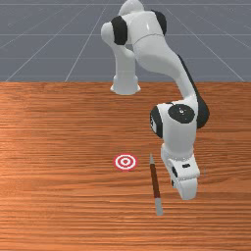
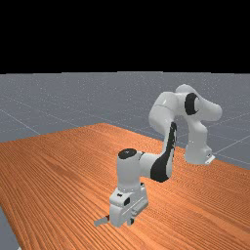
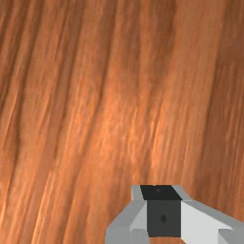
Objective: Pick up the pen and put it to the marker
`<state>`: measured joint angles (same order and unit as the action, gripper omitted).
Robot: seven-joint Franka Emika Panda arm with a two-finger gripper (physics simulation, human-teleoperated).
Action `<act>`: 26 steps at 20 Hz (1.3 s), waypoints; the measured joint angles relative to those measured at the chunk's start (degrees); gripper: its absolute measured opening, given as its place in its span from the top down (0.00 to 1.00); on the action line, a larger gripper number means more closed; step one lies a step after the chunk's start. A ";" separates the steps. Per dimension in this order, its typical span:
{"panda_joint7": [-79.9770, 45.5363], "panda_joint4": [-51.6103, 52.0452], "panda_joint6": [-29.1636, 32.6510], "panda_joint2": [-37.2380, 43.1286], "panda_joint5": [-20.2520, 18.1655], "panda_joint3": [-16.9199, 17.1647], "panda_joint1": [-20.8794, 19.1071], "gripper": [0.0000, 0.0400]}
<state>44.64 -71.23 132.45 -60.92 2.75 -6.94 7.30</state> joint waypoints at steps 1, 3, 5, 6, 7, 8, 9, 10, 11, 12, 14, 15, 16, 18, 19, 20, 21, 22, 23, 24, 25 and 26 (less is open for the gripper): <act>2.87 -1.61 0.53 0.87 0.07 -0.13 -2.16 1.00; 7.89 -3.68 1.13 2.02 0.06 -0.17 -6.36 1.00; 10.79 -4.48 1.34 2.56 -0.26 0.16 -9.81 1.00; 10.51 -4.68 1.51 2.72 -0.67 0.58 -10.92 1.00; 11.34 -4.66 1.45 2.74 -0.75 0.71 -11.93 1.00; 11.98 -4.59 1.38 2.71 -0.84 0.83 -12.77 1.00; 12.60 -4.47 1.29 2.67 -0.91 0.92 -13.50 1.00; 13.87 -4.22 1.07 2.55 -0.84 0.86 -14.29 1.00; 16.12 -3.76 0.67 2.32 -0.58 0.63 -15.27 1.00; 17.40 -3.29 0.35 2.10 -0.58 0.62 -16.20 1.00; 21.27 -1.69 -0.73 1.30 -0.37 0.46 -18.45 1.00; 23.17 -0.56 -1.41 0.74 -0.32 0.43 -19.67 1.00; 24.93 0.79 -2.19 0.07 -0.30 0.46 -20.89 1.00; 27.35 3.74 -3.75 -1.42 -0.45 0.72 -23.14 1.00; 27.42 4.87 -4.27 -1.99 -0.67 0.99 -23.96 1.00; 26.92 5.61 -4.57 -2.37 -0.93 1.30 -24.52 1.00; 26.54 6.06 -4.74 -2.61 -1.10 1.53 -24.89 1.00; 25.32 7.86 -6.55 -3.42 -1.24 1.98 -24.84 1.00; 25.34 8.61 -7.26 -3.77 -1.21 2.07 -24.91 1.00; 25.46 8.24 -6.80 -3.61 -1.24 2.05 -25.04 1.00; 25.55 8.82 -7.29 -3.88 -1.22 2.08 -25.09 1.00; 26.86 7.71 -5.84 -3.43 -1.17 1.76 -25.52 1.00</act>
<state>71.49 -63.52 126.61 -64.35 1.59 -5.19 -18.22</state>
